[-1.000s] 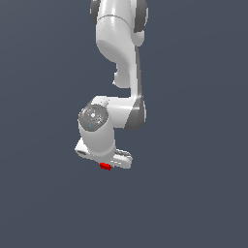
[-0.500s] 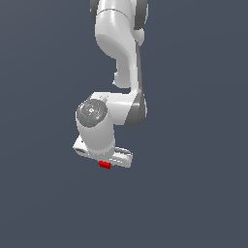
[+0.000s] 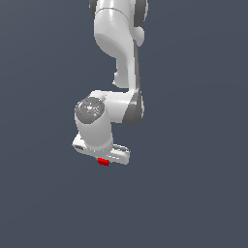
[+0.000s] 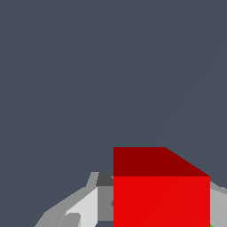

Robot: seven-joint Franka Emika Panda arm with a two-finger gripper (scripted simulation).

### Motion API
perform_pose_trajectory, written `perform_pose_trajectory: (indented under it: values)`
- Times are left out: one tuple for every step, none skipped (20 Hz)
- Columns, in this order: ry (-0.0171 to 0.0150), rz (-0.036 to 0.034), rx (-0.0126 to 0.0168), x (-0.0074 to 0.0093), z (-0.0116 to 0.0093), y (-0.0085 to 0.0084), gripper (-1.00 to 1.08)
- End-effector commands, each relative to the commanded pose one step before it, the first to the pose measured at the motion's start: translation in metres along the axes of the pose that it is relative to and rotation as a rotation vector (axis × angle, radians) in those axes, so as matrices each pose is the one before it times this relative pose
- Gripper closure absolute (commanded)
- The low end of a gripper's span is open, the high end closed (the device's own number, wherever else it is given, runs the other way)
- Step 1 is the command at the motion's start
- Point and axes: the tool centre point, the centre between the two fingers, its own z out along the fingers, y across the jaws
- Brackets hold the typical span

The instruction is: Stack the red cube on top of the green cube.

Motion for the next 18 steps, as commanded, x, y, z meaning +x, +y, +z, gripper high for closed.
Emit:
perform_pose_trajectory:
  values:
    - [0.00069, 0.00039, -0.00002, -0.00575, 0.00236, 0.00636, 1.08]
    - [0.00000, 0.00000, 0.00000, -0.00293, 0.00136, 0.00302, 1.08]
    - [0.00000, 0.00000, 0.00000, -0.00321, 0.00149, 0.00331, 1.08]
    - [0.00000, 0.00000, 0.00000, -0.00350, 0.00163, 0.00361, 1.08]
    - [0.00000, 0.00000, 0.00000, -0.00380, 0.00178, 0.00394, 1.08]
    - [0.00000, 0.00000, 0.00000, -0.00413, 0.00193, 0.00428, 1.08]
    - [0.00000, 0.00000, 0.00000, -0.00447, 0.00210, 0.00465, 1.08]
    - [0.00000, 0.00000, 0.00000, -0.00480, 0.00226, 0.00501, 1.08]
    - [0.00000, 0.00000, 0.00000, -0.00496, 0.00235, 0.00519, 1.08]
    - [0.00000, 0.00000, 0.00000, -0.00509, 0.00242, 0.00535, 1.08]
    - [0.00000, 0.00000, 0.00000, -0.00522, 0.00249, 0.00551, 1.08]
    - [0.00000, 0.00000, 0.00000, -0.00526, 0.00252, 0.00558, 1.08]
    - [0.00000, 0.00000, 0.00000, -0.00512, 0.00247, 0.00545, 1.08]
    - [0.00000, 0.00000, 0.00000, -0.00496, 0.00240, 0.00530, 1.08]
    - [-0.00051, 0.00017, -0.00043, -0.00473, 0.00267, 0.00522, 1.08]
    - [0.00000, 0.00000, 0.00000, -0.00459, 0.00225, 0.00498, 1.08]
    - [0.00000, 0.00000, 0.00000, -0.00438, 0.00217, 0.00479, 1.08]
    - [0.00000, 0.00000, 0.00000, -0.00416, 0.00207, 0.00458, 1.08]
